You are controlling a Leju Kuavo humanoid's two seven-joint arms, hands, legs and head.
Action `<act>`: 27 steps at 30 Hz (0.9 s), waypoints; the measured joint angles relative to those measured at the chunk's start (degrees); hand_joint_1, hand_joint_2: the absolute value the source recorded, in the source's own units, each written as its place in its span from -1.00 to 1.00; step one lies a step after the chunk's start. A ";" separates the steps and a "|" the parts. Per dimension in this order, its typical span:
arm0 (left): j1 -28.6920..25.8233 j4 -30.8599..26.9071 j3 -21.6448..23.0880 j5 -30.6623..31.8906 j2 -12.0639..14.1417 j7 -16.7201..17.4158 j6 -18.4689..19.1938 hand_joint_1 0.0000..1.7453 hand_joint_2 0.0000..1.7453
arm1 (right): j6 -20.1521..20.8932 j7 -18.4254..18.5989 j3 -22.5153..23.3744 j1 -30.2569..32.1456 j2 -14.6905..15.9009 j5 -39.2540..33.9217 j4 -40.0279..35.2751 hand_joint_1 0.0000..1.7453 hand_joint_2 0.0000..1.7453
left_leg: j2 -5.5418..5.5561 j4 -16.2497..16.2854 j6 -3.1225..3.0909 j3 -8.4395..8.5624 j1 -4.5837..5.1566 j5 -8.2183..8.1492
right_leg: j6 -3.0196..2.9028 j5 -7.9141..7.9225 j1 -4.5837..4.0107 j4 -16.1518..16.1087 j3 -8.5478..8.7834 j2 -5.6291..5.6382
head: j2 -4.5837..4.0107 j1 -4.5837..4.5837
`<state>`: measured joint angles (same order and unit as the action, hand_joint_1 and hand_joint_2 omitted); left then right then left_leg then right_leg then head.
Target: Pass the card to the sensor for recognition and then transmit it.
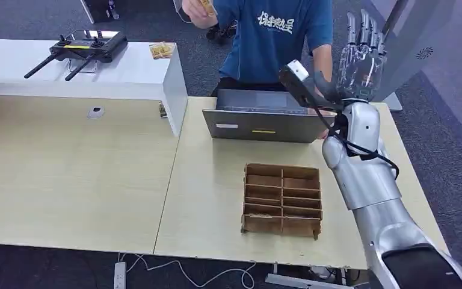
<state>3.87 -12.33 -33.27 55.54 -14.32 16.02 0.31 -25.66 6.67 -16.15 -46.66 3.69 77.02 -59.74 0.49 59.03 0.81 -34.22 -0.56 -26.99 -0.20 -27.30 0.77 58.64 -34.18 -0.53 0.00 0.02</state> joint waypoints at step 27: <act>-0.74 -0.02 0.76 1.09 -0.22 -2.06 -2.71 -1.00 -1.00 | -6.60 -0.39 1.79 13.39 3.12 -0.06 -16.30 -1.00 1.00 | -0.08 0.00 0.00 0.01 0.00 -0.01 | 0.00 0.00 0.00 -0.03 -0.03 0.04 | 0.00 -0.02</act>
<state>3.14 -12.35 -32.50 56.63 -14.53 13.97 -2.41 -32.26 6.27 -14.36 -33.27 6.82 76.96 -76.03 0.42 59.03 0.81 -34.22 -0.56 -27.00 -0.20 -27.31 0.76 58.61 -34.20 -0.48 0.00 0.00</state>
